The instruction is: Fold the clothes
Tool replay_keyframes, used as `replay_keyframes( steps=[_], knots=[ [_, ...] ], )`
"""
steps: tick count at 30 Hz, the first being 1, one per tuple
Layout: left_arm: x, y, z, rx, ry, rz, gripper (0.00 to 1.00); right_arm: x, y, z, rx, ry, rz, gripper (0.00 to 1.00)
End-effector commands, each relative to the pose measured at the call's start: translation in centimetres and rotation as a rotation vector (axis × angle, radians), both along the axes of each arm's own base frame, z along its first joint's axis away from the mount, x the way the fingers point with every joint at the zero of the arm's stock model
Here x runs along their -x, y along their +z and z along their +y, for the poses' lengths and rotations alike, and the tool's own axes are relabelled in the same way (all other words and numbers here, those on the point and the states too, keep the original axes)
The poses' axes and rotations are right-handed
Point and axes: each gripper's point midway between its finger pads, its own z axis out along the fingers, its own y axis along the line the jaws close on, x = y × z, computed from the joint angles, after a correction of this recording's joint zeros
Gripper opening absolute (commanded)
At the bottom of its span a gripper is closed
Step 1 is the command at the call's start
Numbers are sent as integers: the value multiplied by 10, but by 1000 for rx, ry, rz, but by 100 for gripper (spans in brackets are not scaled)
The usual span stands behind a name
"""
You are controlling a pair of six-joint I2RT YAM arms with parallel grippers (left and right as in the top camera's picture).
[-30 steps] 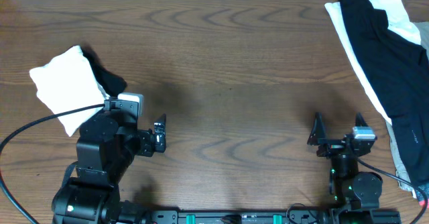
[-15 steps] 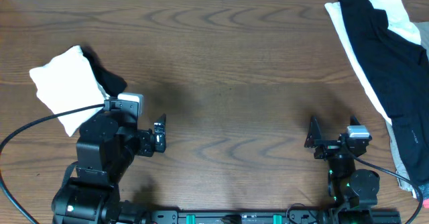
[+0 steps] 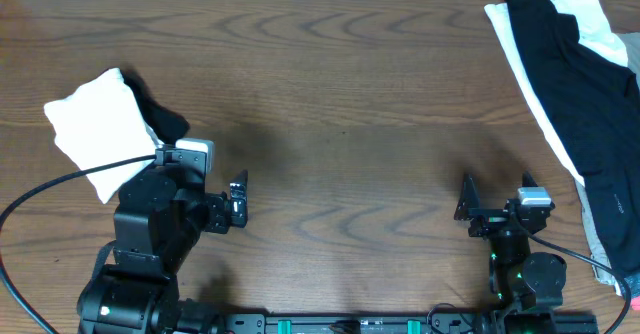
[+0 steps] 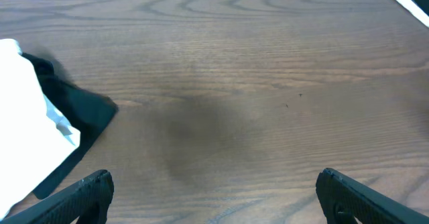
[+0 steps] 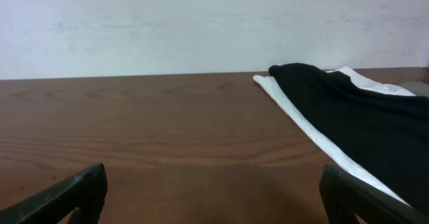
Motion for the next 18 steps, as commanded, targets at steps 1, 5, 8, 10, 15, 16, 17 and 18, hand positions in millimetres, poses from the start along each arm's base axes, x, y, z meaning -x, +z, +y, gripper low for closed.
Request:
replay_keyframes(
  steps=[1,5,8,10,15,16,17,18],
  knots=[
    [0,1,-2,11,-5,-3,98,0,-1,3,16,16,0,99],
    [0,1,-2,11,-5,-2,98,0,-1,3,15,16,0,99],
    [0,2,-2,11,-5,-4,98,0,-1,3,15,17,0,99],
    [2,4,-1,13,-5,-16,98,0,-1,3,15,16,0,99],
    [9,7,0,20,-5,-48,98,0,-1,3,16,16,0,99],
    [11,5,1,20,-5,-53,98,0,-1,3,15,17,0,99],
    [13,3,1,21,-5,-56,98,0,0,3,15,17,0,99],
    [16,0,1,22,-5,-60,98,0,-1,3,16,16,0,99]
  ],
)
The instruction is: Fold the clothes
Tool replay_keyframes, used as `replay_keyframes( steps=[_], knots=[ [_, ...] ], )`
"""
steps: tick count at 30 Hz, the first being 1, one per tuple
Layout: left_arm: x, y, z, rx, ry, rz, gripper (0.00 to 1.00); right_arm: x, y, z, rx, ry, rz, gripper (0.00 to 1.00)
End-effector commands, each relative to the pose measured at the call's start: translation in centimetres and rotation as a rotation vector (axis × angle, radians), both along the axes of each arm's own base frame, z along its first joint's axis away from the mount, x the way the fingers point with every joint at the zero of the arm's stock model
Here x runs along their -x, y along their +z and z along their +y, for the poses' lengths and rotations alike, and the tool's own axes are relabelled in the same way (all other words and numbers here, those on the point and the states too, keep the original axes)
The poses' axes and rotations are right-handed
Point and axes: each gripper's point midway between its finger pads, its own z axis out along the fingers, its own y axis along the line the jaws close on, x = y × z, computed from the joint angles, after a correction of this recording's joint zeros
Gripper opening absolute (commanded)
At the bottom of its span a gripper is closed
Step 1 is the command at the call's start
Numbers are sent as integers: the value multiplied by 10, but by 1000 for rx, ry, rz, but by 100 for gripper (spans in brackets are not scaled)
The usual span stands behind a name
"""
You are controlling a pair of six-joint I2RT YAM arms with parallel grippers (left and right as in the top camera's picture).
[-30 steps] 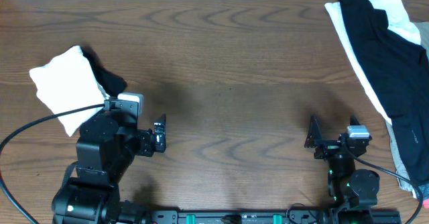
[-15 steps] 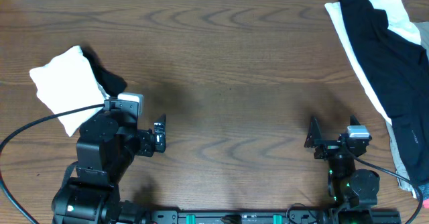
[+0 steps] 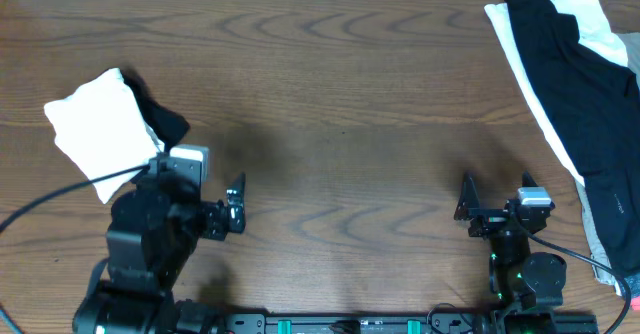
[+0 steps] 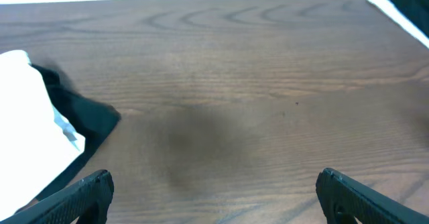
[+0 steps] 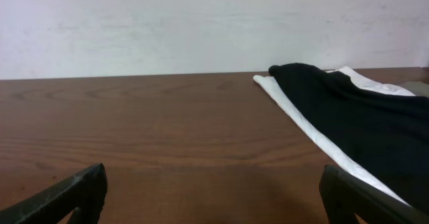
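A folded white garment (image 3: 95, 134) lies at the table's left over a folded black one (image 3: 165, 122); both show at the left edge of the left wrist view (image 4: 27, 117). A heap of unfolded clothes, black (image 3: 575, 64) over white (image 3: 520, 64), lies along the right edge, also in the right wrist view (image 5: 348, 117). My left gripper (image 3: 236, 202) stands open just right of the folded stack, nothing between its fingers (image 4: 90, 194). My right gripper (image 3: 468, 206) is open at the front right, left of the heap, also empty.
Dark wooden table (image 3: 340, 104) with a pale wall behind its far edge (image 5: 201, 23). A black cable (image 3: 60, 179) runs from the left arm across the folded white garment. A grey garment (image 3: 600, 244) peeks out under the heap at the right edge.
My left arm has drawn back slightly toward the front; its wrist view now shows more of the far table edge and the heap. The right arm and clothes have not moved.
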Motion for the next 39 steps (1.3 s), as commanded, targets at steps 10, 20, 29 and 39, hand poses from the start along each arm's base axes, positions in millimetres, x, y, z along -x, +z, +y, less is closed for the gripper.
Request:
replay_keyframes(
  steps=[10,20,29,39],
  knots=[
    [30,-65,3,22,-9,-54,98,0,0,3,15,16,0,99],
    [10,-98,0,58,-10,-251,98,0,0,3,16,16,0,99],
    [-15,-101,-4,73,-9,-434,98,0,0,3,15,16,0,99],
    [-15,-106,-4,15,-29,-424,98,0,0,3,15,16,0,99]
  ],
)
